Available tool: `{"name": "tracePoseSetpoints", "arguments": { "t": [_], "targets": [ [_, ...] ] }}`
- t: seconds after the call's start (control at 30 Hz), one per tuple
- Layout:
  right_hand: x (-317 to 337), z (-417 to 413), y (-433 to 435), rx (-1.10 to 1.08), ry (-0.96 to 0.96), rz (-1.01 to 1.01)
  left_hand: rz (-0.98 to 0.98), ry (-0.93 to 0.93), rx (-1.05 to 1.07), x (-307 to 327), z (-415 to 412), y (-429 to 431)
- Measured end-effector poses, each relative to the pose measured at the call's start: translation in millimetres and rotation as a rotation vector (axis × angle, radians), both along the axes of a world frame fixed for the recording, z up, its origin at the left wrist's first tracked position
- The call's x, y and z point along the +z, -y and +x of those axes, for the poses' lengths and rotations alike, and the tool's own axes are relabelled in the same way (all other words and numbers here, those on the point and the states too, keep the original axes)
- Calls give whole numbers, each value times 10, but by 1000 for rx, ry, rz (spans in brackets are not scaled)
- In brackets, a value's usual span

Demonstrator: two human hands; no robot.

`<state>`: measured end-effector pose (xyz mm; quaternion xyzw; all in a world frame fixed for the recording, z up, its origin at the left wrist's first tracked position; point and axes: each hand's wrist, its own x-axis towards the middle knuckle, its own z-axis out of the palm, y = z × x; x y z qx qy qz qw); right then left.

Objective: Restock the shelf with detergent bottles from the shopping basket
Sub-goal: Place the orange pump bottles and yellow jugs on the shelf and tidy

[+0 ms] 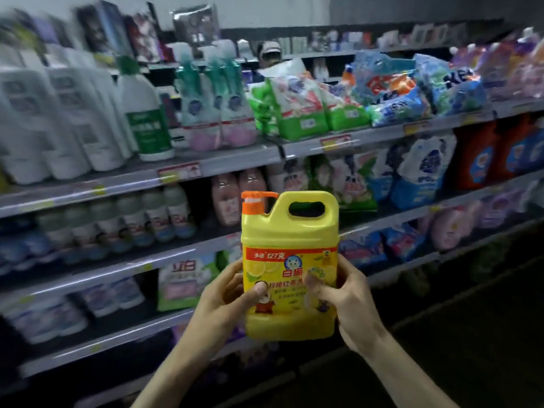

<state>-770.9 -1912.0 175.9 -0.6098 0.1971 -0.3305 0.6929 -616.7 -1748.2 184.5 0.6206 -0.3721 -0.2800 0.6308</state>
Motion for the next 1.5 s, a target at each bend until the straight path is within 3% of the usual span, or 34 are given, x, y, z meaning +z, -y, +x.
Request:
{"name": "tracePoseSetpoints", "arguments": {
  "t": [0.33, 0.73, 1.07, 1.5],
  "targets": [
    [518, 1265, -1635, 368, -32, -232, -82, 74, 339, 326, 568, -2082],
    [697, 2587, -3807, 654, -4, -339, -96, 135, 638, 486, 1273, -4399],
    [524, 3663, -4881, 842, -34, -389, -84, 66, 898, 255, 1905, -5421],
    [385, 5610, -5963, 1118, 64, -452, -35, 78, 1215, 139, 3281, -6313]
  ]
}}
